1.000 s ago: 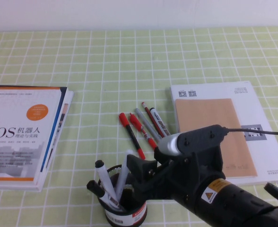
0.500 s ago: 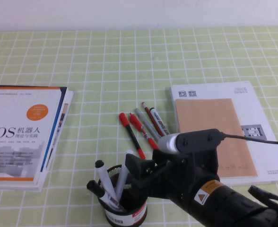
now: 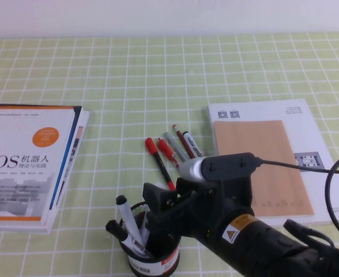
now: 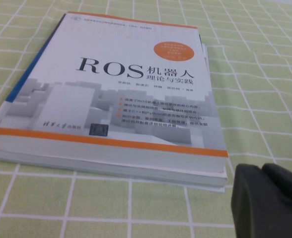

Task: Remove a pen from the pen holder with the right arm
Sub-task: 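Take a marker out of the pen holder and lay it on the table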

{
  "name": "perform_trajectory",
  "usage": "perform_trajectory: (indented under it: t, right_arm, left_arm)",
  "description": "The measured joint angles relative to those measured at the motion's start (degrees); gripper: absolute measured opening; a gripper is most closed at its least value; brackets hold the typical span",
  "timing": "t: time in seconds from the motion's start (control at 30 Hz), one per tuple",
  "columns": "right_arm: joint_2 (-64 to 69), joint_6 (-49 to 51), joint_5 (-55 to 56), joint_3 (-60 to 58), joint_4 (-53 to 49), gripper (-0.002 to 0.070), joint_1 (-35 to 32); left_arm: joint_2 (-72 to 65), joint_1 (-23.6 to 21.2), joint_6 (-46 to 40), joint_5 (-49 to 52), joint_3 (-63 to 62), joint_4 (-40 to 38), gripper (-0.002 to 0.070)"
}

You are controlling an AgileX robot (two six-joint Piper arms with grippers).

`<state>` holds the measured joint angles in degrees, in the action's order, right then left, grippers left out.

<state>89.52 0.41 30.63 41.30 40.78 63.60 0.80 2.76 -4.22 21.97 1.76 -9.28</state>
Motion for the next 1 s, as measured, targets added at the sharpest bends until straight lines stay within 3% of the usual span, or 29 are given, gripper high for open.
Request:
perform_trajectory:
  t: [1.0]
  right_arm:
    - [7.1, 0.0, 1.8, 3.2, 1.7, 0.0435, -1.5]
  left_arm:
    - [0.0, 0.0, 0.0, 0.0, 0.0, 0.0, -0.0008]
